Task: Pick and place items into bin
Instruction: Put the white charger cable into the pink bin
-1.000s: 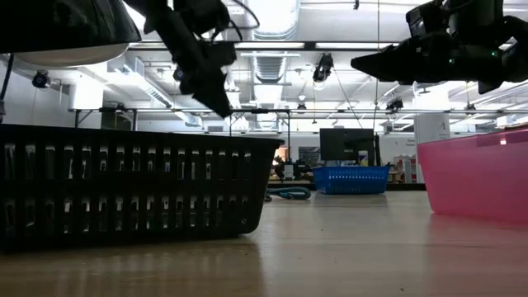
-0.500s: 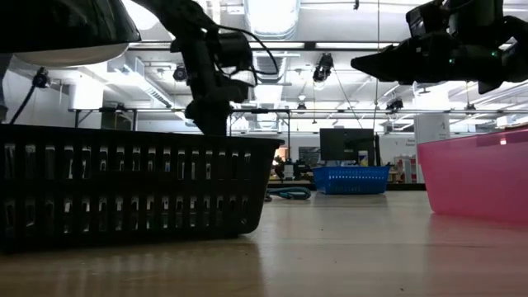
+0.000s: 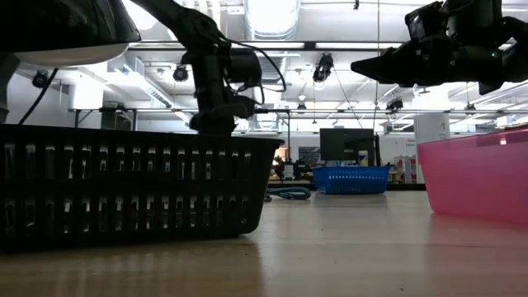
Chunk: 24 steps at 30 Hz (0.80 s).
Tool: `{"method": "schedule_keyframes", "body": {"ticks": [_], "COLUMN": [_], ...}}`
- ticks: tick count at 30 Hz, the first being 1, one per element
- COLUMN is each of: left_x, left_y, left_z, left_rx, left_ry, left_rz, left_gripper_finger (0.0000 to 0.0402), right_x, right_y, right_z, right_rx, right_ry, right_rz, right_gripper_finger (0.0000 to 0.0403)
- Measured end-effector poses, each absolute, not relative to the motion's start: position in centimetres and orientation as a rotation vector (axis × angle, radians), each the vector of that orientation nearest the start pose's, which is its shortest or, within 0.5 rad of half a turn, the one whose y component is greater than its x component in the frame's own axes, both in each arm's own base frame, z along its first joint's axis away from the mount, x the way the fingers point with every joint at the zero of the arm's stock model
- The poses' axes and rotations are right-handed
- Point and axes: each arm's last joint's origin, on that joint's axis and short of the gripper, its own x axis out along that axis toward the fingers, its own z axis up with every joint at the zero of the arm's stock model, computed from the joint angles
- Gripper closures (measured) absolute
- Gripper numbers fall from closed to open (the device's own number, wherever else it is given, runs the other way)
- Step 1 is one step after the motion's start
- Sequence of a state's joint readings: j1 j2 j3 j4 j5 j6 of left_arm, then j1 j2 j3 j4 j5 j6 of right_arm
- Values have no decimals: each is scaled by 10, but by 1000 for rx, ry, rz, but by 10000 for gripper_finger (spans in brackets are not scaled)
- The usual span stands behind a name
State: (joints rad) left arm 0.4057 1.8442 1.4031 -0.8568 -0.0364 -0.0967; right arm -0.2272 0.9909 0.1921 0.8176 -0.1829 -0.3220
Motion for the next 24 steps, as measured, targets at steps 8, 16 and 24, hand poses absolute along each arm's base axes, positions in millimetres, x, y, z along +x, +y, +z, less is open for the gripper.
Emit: {"method": "schedule_keyframes", "body": {"ticks": [8, 16, 24], "left_x": [340, 343, 343], "left_y": [147, 148, 148], "left_z": [197, 181, 180], "left_rx": [-331, -339, -314], "left_ry": [1316, 1363, 1369], "left_rz": [437, 434, 412], "left_gripper_finger": [282, 282, 282], "right_x": [182, 182, 182], "right_y": [-37, -37, -37], "right_z": [192, 192, 192], "right_rx": [-326, -327, -329], "right_ry": [-9, -9, -9], "right_rz": [-47, -47, -47], "right_gripper_finger": [268, 269, 269]}}
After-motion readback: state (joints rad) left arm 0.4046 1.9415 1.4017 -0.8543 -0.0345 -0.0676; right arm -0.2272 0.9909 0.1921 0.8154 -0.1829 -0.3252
